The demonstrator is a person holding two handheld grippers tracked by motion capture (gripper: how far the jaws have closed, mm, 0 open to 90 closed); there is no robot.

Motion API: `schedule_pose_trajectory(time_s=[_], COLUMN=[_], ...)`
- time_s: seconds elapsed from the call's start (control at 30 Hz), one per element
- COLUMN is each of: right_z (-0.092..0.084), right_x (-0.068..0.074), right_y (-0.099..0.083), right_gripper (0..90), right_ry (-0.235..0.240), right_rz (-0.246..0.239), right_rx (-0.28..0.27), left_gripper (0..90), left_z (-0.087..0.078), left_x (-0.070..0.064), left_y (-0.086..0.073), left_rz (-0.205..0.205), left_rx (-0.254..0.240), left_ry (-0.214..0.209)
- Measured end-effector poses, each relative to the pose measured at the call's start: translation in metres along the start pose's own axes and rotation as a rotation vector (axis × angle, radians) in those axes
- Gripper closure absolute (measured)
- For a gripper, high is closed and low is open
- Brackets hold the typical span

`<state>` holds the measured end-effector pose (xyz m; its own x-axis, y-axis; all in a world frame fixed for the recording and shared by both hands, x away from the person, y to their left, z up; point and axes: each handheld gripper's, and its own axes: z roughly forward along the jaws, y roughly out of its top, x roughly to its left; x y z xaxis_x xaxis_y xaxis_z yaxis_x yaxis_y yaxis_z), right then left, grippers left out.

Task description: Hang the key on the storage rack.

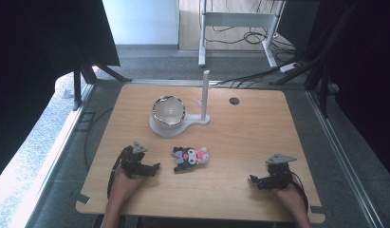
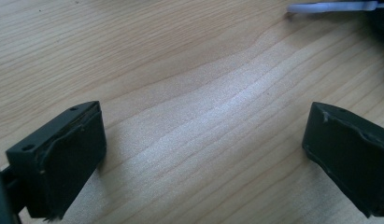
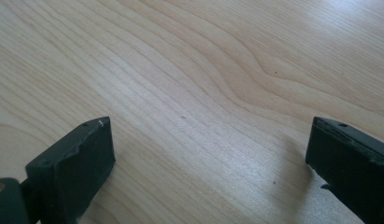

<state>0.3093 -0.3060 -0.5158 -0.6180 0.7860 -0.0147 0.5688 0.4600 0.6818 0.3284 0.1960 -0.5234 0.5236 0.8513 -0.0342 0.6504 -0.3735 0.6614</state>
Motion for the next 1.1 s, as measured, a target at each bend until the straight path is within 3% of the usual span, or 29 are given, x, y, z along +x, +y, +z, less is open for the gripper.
schedule_pose_trajectory(time_s=[1.1], right_z=[-0.005], right_x=[0.007], right_y=[0.026], right_gripper=[3.6], right_ry=[0.086], right_rz=[-0.100], right_rx=[0.045], left_gripper=[0.0], left_z=[0.000], left_x=[0.000], left_y=[0.000], left_rz=[-0.002], left_rx=[0.000], left_ry=[0.003])
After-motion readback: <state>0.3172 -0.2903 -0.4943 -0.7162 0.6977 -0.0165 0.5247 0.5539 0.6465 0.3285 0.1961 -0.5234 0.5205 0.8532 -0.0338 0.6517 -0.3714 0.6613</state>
